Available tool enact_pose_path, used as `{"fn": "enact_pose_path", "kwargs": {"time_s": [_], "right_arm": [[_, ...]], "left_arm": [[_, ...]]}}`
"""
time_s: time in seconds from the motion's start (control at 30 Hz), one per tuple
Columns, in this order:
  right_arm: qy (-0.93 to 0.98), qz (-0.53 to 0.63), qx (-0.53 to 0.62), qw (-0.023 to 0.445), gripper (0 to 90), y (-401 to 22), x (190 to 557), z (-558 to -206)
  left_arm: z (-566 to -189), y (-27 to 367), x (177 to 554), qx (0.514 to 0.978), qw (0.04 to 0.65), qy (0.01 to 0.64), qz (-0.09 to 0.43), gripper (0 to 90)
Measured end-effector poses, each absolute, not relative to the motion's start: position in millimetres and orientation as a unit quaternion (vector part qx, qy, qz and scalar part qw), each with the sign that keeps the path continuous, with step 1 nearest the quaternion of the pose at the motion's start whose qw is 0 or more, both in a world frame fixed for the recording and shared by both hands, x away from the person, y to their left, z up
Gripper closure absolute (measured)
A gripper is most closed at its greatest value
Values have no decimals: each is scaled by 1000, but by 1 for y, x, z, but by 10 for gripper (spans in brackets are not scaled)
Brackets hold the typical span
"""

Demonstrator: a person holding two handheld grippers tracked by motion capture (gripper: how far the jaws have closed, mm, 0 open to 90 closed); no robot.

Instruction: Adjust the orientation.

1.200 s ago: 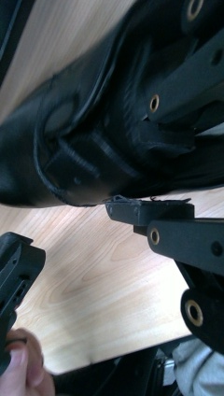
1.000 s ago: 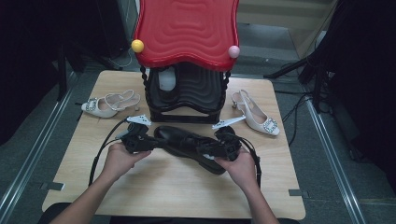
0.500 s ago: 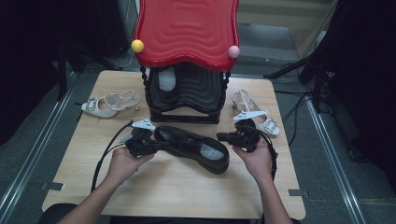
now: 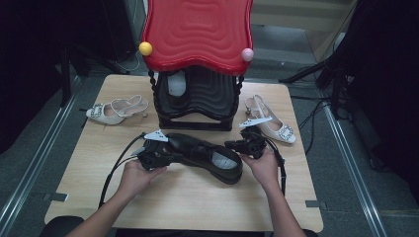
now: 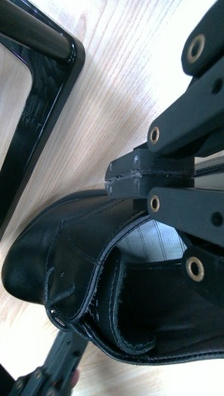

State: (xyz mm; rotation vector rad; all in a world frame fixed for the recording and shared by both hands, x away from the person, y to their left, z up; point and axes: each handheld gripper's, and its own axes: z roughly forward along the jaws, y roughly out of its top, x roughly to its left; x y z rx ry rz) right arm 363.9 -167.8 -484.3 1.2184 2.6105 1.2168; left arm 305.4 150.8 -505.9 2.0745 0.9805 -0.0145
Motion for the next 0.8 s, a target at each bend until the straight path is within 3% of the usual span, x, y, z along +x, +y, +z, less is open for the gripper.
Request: {"fn": "enact_pose_path", "kwargs": {"time_s": [0.27, 0.8], "right_arm": [[832, 393, 391, 1, 900, -168, 361, -485], [840, 385, 382, 3, 900, -164, 336, -485]], "left_arm": [[-516, 134, 299, 832, 406, 379, -17, 900], [-517, 140, 308, 813, 418, 403, -44, 900]]}}
